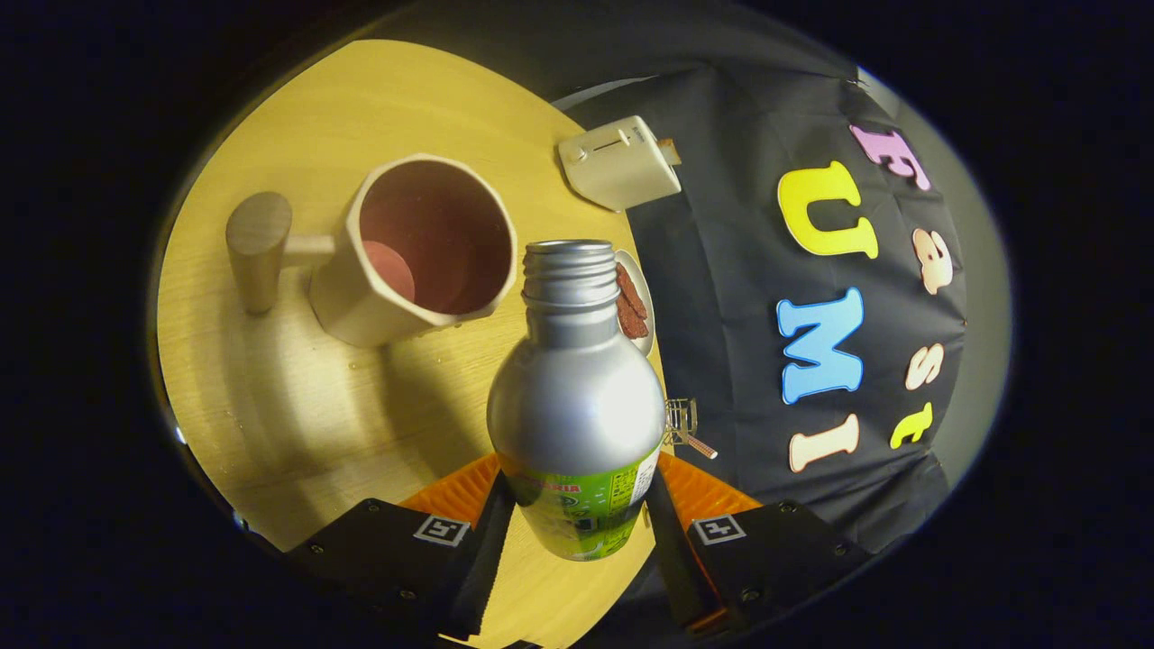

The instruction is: Take the bottle from table, then pour the juice into the cup, finally place the bottle on the coaster

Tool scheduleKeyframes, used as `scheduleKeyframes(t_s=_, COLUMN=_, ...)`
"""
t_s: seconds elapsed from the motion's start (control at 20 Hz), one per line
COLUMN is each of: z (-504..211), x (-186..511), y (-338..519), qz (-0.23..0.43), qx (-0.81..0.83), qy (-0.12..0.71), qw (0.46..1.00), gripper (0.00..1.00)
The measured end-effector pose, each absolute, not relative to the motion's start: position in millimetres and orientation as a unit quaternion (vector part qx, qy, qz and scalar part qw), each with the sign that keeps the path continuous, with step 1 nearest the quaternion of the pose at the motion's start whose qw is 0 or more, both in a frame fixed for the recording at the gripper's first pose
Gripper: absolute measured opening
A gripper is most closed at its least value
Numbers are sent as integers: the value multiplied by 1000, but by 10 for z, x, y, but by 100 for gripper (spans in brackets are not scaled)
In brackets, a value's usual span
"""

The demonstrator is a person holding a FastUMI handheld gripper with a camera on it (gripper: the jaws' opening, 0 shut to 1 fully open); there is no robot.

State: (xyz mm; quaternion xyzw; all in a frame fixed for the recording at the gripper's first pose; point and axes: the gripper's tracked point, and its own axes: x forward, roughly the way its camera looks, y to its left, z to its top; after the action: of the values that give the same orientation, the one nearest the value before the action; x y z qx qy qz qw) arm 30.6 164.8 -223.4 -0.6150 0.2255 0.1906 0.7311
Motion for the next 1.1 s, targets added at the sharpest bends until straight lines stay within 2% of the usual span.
scheduleKeyframes(t_s=1.1, z=-2007, x=331, y=1620, qz=185, qx=-745, qy=238, qw=595, gripper=75)
